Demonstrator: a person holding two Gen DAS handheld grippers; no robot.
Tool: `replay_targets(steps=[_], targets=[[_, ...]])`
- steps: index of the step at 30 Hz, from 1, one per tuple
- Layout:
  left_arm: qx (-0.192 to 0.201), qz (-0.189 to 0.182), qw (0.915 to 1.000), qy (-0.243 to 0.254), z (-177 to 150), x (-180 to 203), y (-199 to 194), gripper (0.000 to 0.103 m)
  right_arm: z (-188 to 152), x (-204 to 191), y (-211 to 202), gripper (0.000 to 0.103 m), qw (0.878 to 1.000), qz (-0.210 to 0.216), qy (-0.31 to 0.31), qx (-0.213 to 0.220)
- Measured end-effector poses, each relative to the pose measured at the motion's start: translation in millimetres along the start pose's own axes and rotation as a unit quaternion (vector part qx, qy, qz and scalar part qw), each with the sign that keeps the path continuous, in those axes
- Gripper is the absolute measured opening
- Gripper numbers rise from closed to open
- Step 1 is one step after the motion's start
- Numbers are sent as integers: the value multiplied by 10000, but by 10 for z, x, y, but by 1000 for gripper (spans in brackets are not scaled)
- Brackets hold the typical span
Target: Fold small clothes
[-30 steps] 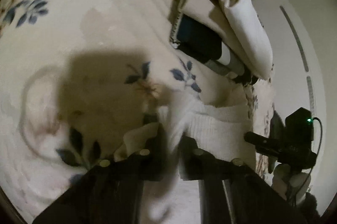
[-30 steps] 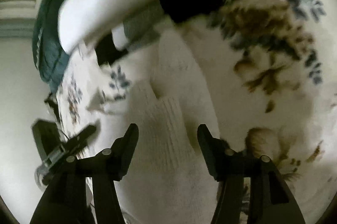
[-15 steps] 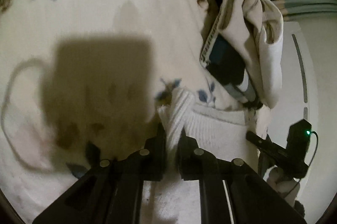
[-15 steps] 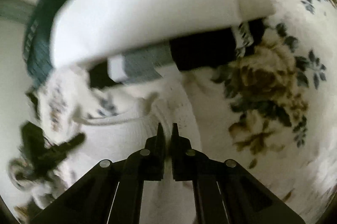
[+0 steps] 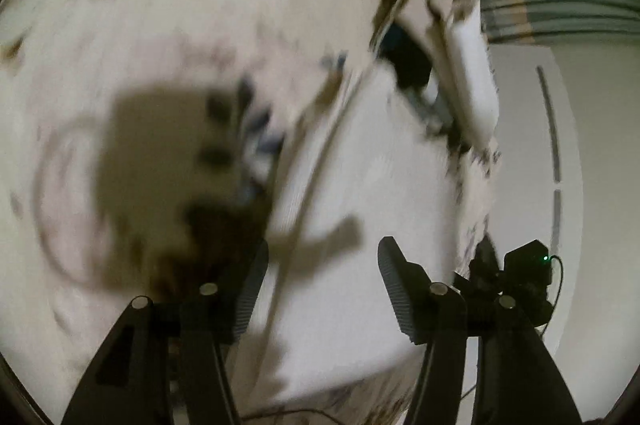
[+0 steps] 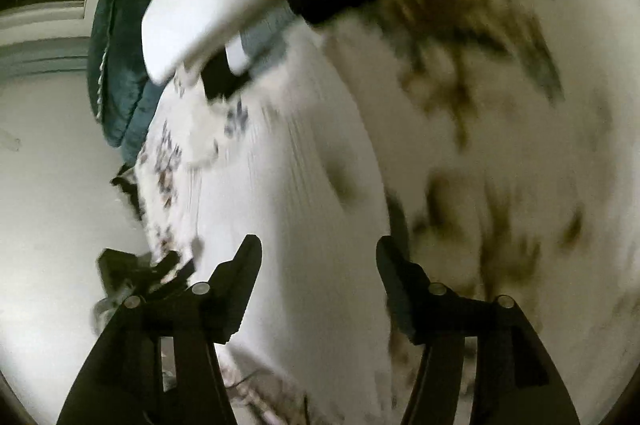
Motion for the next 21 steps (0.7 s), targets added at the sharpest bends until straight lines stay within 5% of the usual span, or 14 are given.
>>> replay_targets(steps=[1,3,5,6,8,12,16,18,19,20,21], targets=[[38,76,9999,80,-98,-3,29,51,-144,66,49,62,9997,124,56,-178],[113,195,9997,136,-232,-10,86,10,-344,133,186,62,9986,256,110,-450],[351,178,9992,84,-294,-9,28,7,-489,178,304,59,9972,413,191,-593],[538,179,9984,46,-302,14,-41,6,-554,190,334,39,9967,540,233,-563],[817,60,9966,-124,-290,-17,-188,5,-645,146,340,16,9964,747,208,-331],[697,136,9969,-329,-253,-243,-157,4,-684,185,192,9,9984,535,189,85],[210,20,9997,-83,-236,-45,-23,9,-649,289,305,8,9997,35,125,-212],[263,40,9996,105,-166,99,-78,28,-608,192,286,14,9994,37,24,-341],[330,16,9992,226,-85,179,-82,46,-548,147,224,17,9996,27,21,-278],[408,9,9987,293,-23,215,-77,58,-479,111,176,27,9999,11,8,-160],[488,49,9982,345,84,249,-32,58,-402,70,127,43,10000,-9,-24,-2]])
Point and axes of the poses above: each gripper's, at about its wrist camera, not at the fingertips, and y roughly the way its jaws point, x to its right, z to its top, the point moved 2 cm from there along y, roughly the way its jaws point, and after that the axes turned 7 degrees about -z, right-handed, at the moved point
